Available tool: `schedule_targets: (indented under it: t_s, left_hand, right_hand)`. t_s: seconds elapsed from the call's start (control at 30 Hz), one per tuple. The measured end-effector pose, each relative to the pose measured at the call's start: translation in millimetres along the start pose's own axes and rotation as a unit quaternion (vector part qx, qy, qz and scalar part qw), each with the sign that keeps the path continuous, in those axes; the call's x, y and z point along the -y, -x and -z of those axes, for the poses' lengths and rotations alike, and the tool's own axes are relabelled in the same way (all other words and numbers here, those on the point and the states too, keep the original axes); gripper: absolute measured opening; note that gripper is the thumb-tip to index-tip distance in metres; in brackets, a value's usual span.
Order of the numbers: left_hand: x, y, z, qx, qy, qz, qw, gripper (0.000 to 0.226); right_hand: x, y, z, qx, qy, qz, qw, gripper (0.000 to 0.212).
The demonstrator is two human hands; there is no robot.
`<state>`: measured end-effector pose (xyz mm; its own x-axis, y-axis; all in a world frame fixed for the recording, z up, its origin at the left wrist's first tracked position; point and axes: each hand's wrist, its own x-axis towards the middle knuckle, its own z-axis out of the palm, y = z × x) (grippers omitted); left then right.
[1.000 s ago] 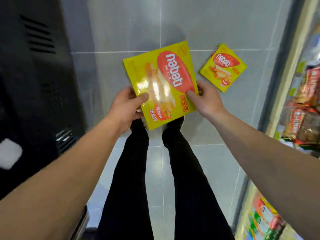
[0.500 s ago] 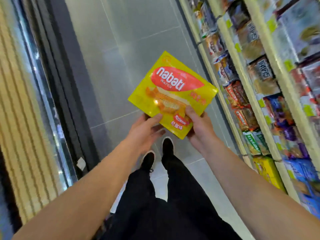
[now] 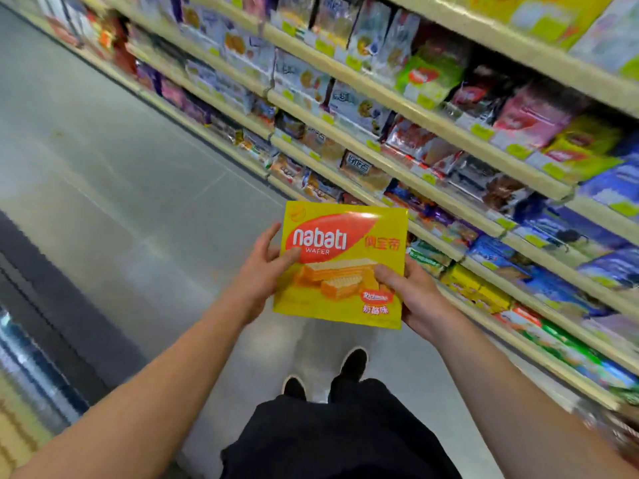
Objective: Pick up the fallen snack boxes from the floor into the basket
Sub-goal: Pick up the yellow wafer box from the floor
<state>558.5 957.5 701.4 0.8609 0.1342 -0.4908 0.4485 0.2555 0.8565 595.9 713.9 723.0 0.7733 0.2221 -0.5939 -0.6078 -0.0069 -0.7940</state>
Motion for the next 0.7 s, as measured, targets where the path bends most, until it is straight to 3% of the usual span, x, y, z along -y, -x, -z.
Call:
schedule_targets:
  t_s: [0.13,0.23,0.33,0.7]
  left_hand:
    - [4.9,13.4,-65.4,0.064,-0.159,-0.059,0.983,0.101]
    - [13.9,26.2,-115.0,0.094,-0.221,-0.095,0.966,0.103]
    - [23.3,42.6,-163.8,0.151,-0.227,-0.119,0.955,0.097]
    - [93.0,140.6,-371.9,0.305,-0.276,-0.153,0.898,0.096]
  right_hand:
    - [-5.3,51.6,40.5,-0.122,-0.045,0.04,0.991,0.035]
    - [-16.0,92.4,71.6,-0.234,-0.005,0.115,0.965,0.063]
    - [-32.8,129.6,104.4,-0.291,0.05,0.173,0.94,0.084]
    - [-122.0,275.8,269.8,-0.459,-0.041,0.214,0.861,0.087]
